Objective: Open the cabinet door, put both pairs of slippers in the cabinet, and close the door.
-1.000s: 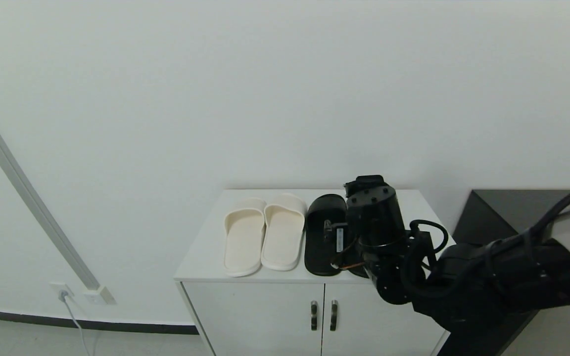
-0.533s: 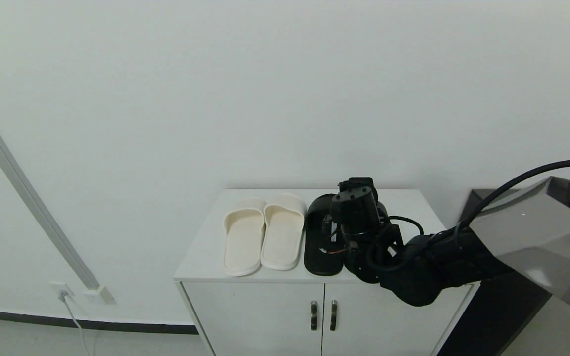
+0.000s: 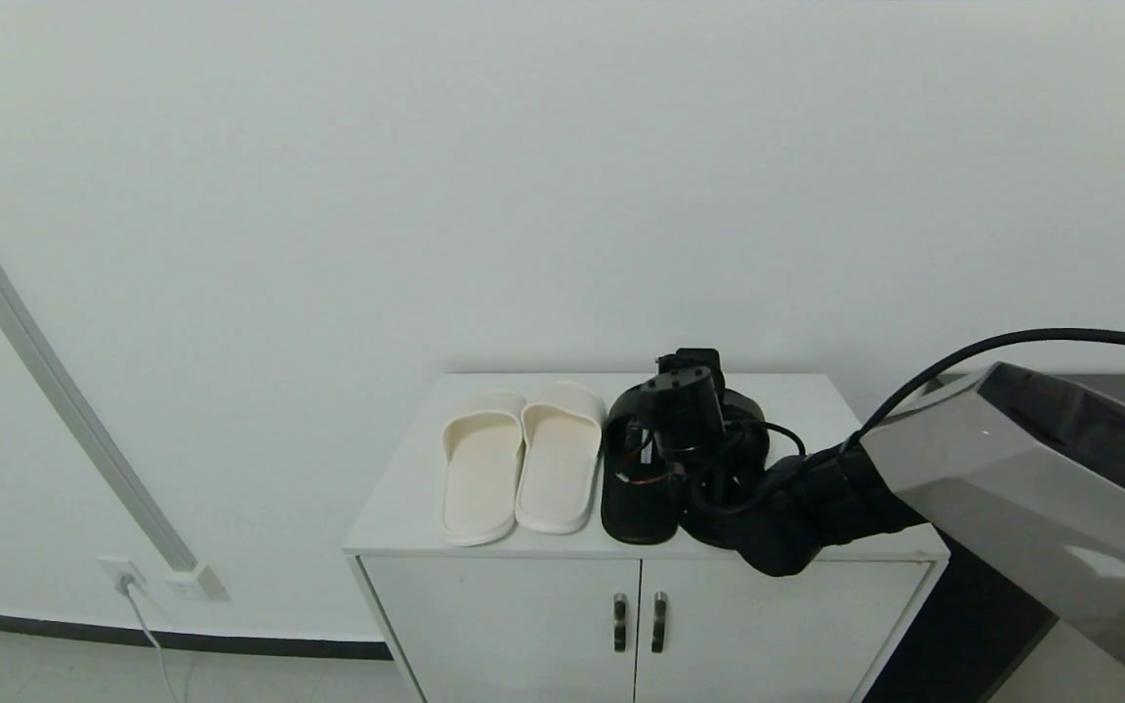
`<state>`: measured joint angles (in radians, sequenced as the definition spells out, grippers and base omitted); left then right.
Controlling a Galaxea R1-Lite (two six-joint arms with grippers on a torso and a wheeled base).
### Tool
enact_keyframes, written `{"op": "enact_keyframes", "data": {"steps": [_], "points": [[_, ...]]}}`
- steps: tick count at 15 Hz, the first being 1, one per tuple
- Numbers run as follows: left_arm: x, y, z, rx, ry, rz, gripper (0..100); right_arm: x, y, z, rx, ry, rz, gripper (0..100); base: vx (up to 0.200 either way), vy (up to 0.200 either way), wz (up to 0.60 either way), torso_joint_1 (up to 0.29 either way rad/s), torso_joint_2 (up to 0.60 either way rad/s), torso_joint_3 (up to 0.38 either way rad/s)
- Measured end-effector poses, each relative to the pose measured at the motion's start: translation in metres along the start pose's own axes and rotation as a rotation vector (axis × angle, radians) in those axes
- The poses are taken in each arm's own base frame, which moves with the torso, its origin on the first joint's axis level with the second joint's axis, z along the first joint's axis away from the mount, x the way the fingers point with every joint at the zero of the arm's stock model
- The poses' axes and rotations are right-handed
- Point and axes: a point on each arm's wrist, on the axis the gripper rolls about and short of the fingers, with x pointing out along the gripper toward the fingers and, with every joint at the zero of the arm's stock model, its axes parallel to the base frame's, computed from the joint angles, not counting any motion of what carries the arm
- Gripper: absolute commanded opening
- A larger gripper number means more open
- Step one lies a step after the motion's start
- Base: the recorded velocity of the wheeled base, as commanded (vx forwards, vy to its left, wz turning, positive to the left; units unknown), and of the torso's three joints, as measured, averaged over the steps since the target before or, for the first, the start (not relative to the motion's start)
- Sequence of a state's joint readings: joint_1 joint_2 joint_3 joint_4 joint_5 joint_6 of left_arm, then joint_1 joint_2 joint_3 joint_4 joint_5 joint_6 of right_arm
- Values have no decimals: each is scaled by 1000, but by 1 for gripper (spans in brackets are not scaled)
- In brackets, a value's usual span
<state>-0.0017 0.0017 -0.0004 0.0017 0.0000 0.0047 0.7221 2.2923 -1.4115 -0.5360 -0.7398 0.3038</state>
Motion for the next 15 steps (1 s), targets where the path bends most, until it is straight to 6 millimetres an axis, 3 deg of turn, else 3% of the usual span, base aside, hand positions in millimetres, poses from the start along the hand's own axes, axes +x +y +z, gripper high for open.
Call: {"op": "enact_keyframes", "data": {"steps": [7, 8, 15], "points": [[0, 0, 0, 0, 0, 0, 0, 31, 0, -2, 27, -23, -35, 100, 0, 0, 0, 0, 0, 0], [0, 0, 0, 0, 0, 0, 0, 33, -1, -3, 24, -21, -39, 0, 0, 0, 0, 0, 0, 0], [0, 0, 0, 0, 0, 0, 0, 36, -3, -6, 19, -18, -46, 0, 0, 0, 0, 0, 0, 0]]}}
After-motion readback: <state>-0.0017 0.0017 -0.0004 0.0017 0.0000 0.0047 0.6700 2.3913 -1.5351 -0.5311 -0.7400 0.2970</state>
